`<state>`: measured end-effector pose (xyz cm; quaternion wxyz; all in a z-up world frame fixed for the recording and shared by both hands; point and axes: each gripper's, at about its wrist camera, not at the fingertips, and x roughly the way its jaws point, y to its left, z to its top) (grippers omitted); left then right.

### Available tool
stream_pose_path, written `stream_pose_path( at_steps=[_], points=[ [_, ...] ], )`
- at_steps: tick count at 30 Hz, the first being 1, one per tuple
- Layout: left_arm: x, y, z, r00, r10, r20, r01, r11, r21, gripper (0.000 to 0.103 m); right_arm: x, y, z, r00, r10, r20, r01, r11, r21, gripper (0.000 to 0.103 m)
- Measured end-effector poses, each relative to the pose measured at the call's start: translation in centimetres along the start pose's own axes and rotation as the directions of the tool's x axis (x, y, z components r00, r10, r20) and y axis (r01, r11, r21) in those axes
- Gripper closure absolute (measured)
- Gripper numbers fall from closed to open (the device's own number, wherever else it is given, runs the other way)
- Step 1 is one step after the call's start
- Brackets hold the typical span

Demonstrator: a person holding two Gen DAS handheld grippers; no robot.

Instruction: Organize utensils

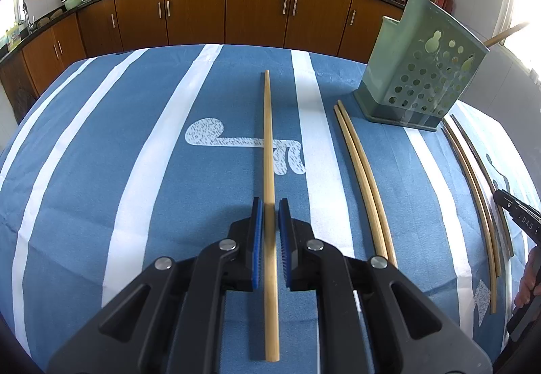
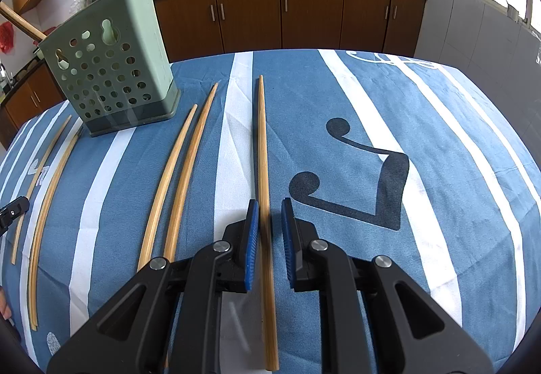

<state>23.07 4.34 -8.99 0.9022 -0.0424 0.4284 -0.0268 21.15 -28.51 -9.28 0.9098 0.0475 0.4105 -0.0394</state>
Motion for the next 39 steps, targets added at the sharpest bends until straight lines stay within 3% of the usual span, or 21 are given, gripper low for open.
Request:
stream_pose_path(
  at_steps=[14, 24, 27, 28, 31, 39],
  points=[
    [0.0, 0.0, 0.0, 1.0, -0.004, 0.001, 0.004, 1.0, -0.004, 0.091, 0.0, -0.1, 0.0, 1.0, 0.0, 0.0, 0.0, 1.0, -0.001, 0.088],
    [-1.0, -1.3, -1.4, 0.999, 0.047, -0.003, -0.047, 0.996, 0.075, 0.084, -0.7, 0.1, -0.8, 1.0, 0.013, -0.001, -0.013, 1.0, -0.004, 0.088],
    [-1.5, -1.2, -1.9, 0.999, 0.049, -0.003, -0.049, 0.996, 0.078, 0.087, -0.8, -0.1, -1.0, 1.0, 0.016, -0.001, -0.016, 1.0, 0.002, 0.093],
    [-1.5, -1.3, -2.1, 0.999, 0.053, -0.003, -0.053, 0.995, 0.081, 0.094, -0.8, -0.1, -1.1, 1.0, 0.018, -0.002, -0.018, 1.0, 0.008, 0.095],
    [-1.8, -1.1, -2.2, 0.998, 0.056, -0.012, -0.055, 0.995, 0.078, 0.095, -1.1, -0.5, -1.1, 0.999, 0.033, -0.01, -0.032, 0.999, 0.03, 0.095],
    [-5.0, -1.0, -1.4, 0.998, 0.041, 0.05, -0.045, 0.996, 0.077, 0.095, -4.9, -1.4, -0.3, 0.995, 0.043, 0.095, -0.046, 0.998, 0.034, 0.096]
  ],
)
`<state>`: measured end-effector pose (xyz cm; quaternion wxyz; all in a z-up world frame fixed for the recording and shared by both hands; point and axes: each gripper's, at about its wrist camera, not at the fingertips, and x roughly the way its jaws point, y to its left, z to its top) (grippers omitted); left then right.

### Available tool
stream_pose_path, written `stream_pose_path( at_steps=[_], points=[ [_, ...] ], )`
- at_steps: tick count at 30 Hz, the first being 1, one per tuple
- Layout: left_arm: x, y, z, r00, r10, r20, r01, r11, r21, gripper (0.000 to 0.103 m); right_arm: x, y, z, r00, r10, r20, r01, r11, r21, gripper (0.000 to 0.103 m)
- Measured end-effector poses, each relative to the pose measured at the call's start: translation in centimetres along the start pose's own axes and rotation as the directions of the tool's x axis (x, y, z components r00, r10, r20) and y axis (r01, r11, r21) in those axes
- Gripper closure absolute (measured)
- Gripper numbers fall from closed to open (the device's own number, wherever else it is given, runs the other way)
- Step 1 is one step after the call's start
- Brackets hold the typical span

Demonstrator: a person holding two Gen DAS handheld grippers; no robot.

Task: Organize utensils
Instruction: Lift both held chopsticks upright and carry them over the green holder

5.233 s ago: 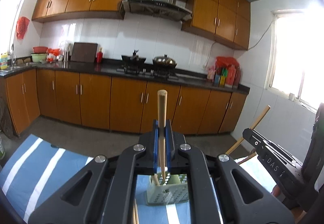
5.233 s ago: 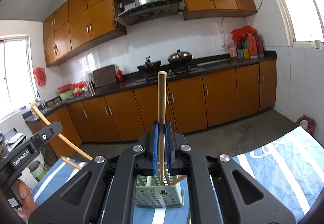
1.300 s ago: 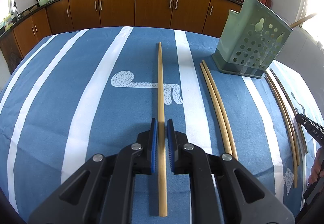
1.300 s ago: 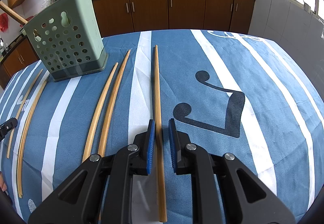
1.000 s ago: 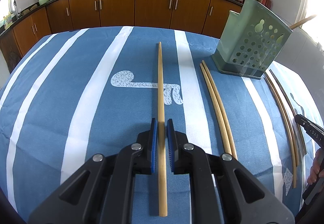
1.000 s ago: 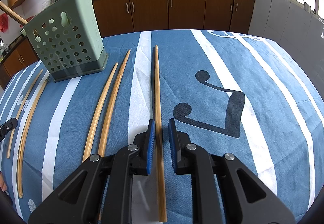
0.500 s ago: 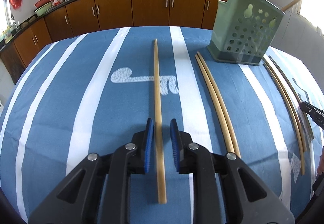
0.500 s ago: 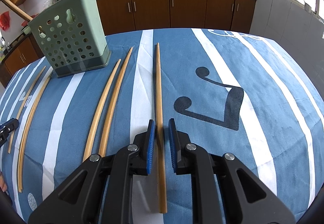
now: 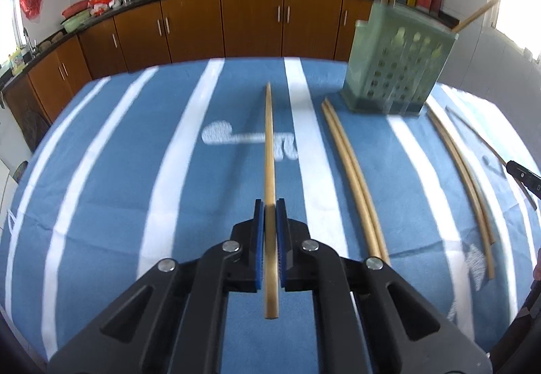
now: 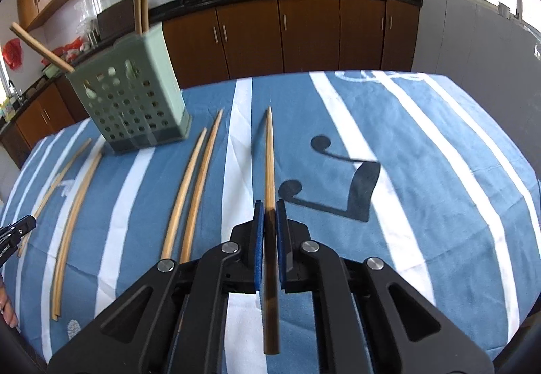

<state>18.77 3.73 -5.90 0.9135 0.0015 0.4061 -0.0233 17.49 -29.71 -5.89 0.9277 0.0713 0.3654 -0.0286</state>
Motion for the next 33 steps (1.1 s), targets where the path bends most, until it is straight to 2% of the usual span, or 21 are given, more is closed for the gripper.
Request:
stream_pose_path(
  at_steps=[6, 13, 18, 23, 28, 33],
  points=[
    [-3.8, 0.3, 2.0, 0.993, -0.013, 0.115, 0.015, 1.0, -0.018, 0.095, -3.1, -0.2, 1.9, 0.994, 0.02, 0.107, -0.021, 1.0, 0.009, 0.096],
    [-8.3, 1.0, 5.0, 0.966, -0.043, 0.254, 0.058, 0.997, -0.054, 0.095, -6.4, 0.0, 3.9, 0.974, 0.048, 0.22, -0.051, 0.999, 0.008, 0.096],
    [-10.2, 1.5, 6.7, 0.952, -0.054, 0.3, 0.079, 0.994, -0.071, 0.095, -7.6, 0.6, 4.9, 0.964, 0.059, 0.261, -0.06, 0.998, -0.006, 0.096],
    [-12.7, 1.1, 8.2, 0.937, -0.085, 0.339, 0.106, 0.993, -0.042, 0.095, -9.6, 1.2, 6.7, 0.95, 0.095, 0.296, -0.097, 0.995, -0.008, 0.096],
    [-15.9, -0.3, 10.2, 0.914, -0.181, 0.363, 0.191, 0.982, 0.008, 0.095, -12.6, 1.9, 9.6, 0.915, 0.187, 0.358, -0.195, 0.981, -0.013, 0.096],
    [-18.5, -2.3, 11.6, 0.885, -0.259, 0.386, 0.253, 0.965, 0.066, 0.095, -15.8, 3.4, 11.9, 0.86, 0.25, 0.445, -0.256, 0.965, -0.048, 0.096]
  ],
)
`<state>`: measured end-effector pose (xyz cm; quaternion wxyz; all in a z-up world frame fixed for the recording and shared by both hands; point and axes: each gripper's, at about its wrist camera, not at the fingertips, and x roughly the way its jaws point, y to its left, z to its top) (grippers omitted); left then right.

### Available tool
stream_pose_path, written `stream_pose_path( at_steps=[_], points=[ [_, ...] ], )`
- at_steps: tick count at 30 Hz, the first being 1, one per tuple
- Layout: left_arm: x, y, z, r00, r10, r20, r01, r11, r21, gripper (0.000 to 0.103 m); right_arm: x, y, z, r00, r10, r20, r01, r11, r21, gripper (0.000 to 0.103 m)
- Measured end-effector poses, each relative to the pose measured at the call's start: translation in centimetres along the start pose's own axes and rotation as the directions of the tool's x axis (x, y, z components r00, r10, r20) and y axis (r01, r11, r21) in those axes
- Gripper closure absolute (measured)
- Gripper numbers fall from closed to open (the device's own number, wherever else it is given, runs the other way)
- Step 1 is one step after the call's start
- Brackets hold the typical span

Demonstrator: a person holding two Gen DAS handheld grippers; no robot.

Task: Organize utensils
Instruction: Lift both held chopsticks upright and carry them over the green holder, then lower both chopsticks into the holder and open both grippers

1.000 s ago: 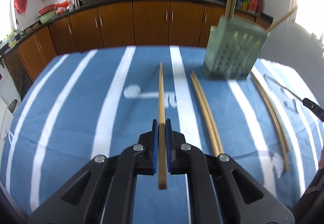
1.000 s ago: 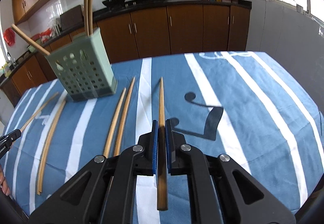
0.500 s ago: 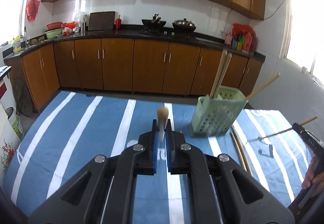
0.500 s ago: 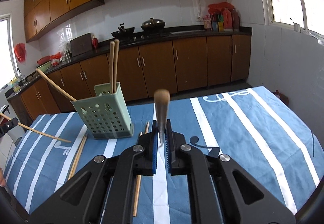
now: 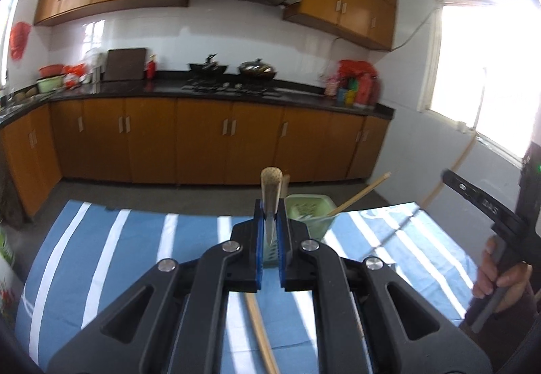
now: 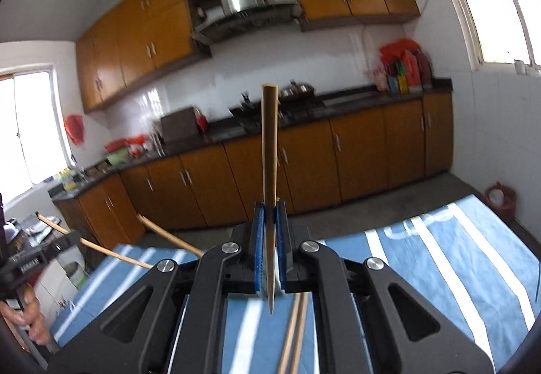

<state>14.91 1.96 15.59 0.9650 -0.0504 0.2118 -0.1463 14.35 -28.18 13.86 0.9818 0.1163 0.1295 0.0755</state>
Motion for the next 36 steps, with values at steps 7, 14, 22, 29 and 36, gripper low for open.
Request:
stream_pose_path(
  at_steps=[7, 14, 22, 29, 36],
  points=[
    [0.7, -2.9, 3.0, 0.998, -0.046, 0.045, 0.045, 0.999, 0.017, 0.095, 1.3, 2.3, 1.9, 0.996, 0.012, 0.089, -0.009, 0.999, -0.036, 0.096],
    [4.9, -3.6, 4.7, 1.0, -0.003, 0.001, 0.003, 0.999, 0.042, 0.095, 4.4, 2.7, 2.8, 0.99, -0.005, 0.139, 0.006, 1.0, -0.008, 0.096],
    [9.7, -3.3, 3.6, 0.994, 0.016, -0.107, -0.008, 0.997, 0.072, 0.095, 9.5, 2.7, 0.5, 0.998, -0.026, 0.056, 0.026, 1.0, -0.001, 0.096],
    [12.9, -2.0, 2.9, 0.99, 0.013, -0.143, -0.007, 0.999, 0.038, 0.095, 11.6, 2.4, -1.6, 0.999, -0.033, -0.034, 0.033, 0.999, -0.002, 0.095],
    [12.9, -1.0, 2.7, 0.991, 0.017, -0.13, -0.017, 1.0, 0.003, 0.092, 10.2, 2.1, -1.4, 0.999, -0.033, -0.042, 0.032, 0.999, -0.007, 0.081]
  ],
)
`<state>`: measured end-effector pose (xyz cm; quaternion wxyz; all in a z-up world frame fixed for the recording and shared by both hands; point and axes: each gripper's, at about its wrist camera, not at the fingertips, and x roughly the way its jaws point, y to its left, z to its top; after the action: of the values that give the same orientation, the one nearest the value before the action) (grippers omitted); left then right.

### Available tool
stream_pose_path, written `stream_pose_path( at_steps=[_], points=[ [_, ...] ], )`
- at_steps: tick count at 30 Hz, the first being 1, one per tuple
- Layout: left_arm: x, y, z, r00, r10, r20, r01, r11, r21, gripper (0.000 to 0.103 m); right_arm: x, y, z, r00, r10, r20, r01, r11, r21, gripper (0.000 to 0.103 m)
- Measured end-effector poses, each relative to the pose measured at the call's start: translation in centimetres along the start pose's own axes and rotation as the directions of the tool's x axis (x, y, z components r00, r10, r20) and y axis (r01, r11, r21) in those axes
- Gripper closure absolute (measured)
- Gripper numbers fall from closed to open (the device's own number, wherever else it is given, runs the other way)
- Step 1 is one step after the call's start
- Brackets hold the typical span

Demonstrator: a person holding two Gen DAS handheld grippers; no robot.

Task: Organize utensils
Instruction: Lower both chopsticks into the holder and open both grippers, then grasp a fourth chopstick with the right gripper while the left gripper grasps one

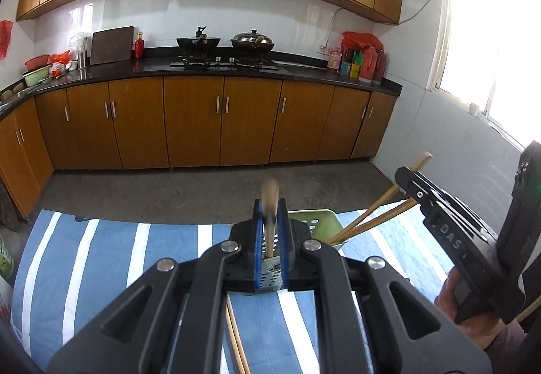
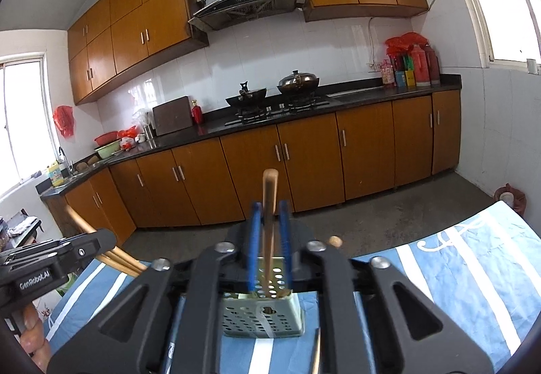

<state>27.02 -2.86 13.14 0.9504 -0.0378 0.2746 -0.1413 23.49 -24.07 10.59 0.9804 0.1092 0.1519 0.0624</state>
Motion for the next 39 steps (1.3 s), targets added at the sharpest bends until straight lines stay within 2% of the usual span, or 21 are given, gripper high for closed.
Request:
stream_pose_path(
  at_steps=[1, 4, 9, 12, 14, 17, 20, 22, 25, 27, 32, 35, 39],
  points=[
    [-0.3, 0.1, 0.0, 1.0, 0.001, 0.007, -0.001, 1.0, -0.007, 0.089, -0.2, -0.1, 0.1, 1.0, 0.0, 0.005, 0.0, 1.0, 0.002, 0.078],
    [-1.6, 0.6, 0.0, 0.999, 0.006, 0.033, -0.005, 1.0, -0.021, 0.082, -2.1, -0.6, 0.2, 1.0, -0.006, 0.02, 0.006, 1.0, 0.009, 0.078],
    [-4.8, 1.6, -0.9, 0.997, 0.018, 0.074, -0.015, 0.999, -0.046, 0.08, -5.1, -2.4, -0.3, 0.999, -0.033, 0.023, 0.033, 0.999, 0.031, 0.077],
    [-6.3, 2.4, -2.7, 0.996, 0.042, 0.079, -0.038, 0.998, -0.052, 0.077, -6.1, -3.9, -1.8, 0.998, -0.069, -0.014, 0.07, 0.997, 0.03, 0.077],
    [-6.8, 3.3, -4.8, 0.995, 0.084, 0.062, -0.081, 0.995, -0.05, 0.075, -6.2, -4.9, -3.3, 0.994, -0.094, -0.061, 0.096, 0.995, 0.026, 0.077],
    [-5.7, 4.7, -8.2, 0.99, 0.139, -0.019, -0.139, 0.99, -0.036, 0.074, -4.7, -6.4, -6.8, 0.974, -0.124, -0.191, 0.131, 0.991, 0.024, 0.077],
    [-3.3, 6.0, -11.9, 0.974, 0.19, -0.125, -0.195, 0.98, -0.029, 0.074, -2.6, -7.1, -10.8, 0.935, -0.116, -0.334, 0.135, 0.99, 0.033, 0.077],
    [-1.9, 6.7, -14.1, 0.964, 0.186, -0.188, -0.196, 0.98, -0.04, 0.074, -1.2, -6.8, -13.4, 0.904, -0.078, -0.421, 0.104, 0.994, 0.039, 0.078],
    [-0.8, 7.3, -16.7, 0.956, 0.162, -0.245, -0.182, 0.981, -0.06, 0.074, 0.2, -5.6, -16.3, 0.866, -0.051, -0.498, 0.075, 0.997, 0.027, 0.08],
    [-0.2, 7.2, -17.7, 0.952, 0.145, -0.268, -0.17, 0.983, -0.072, 0.074, 0.9, -4.6, -17.6, 0.849, -0.055, -0.526, 0.065, 0.998, -0.001, 0.08],
    [0.9, 7.0, -19.3, 0.947, 0.101, -0.306, -0.136, 0.986, -0.097, 0.074, 2.1, -4.3, -19.5, 0.821, -0.107, -0.56, 0.089, 0.994, -0.059, 0.087],
    [1.3, 6.5, -20.0, 0.946, 0.072, -0.317, -0.109, 0.989, -0.103, 0.074, 1.9, -4.4, -19.5, 0.828, -0.138, -0.544, 0.101, 0.99, -0.097, 0.095],
    [2.1, 5.7, -20.8, 0.941, 0.043, -0.334, -0.08, 0.992, -0.1, 0.074, 1.9, -6.3, -19.2, 0.828, -0.22, -0.516, 0.195, 0.975, -0.103, 0.095]
  ],
)
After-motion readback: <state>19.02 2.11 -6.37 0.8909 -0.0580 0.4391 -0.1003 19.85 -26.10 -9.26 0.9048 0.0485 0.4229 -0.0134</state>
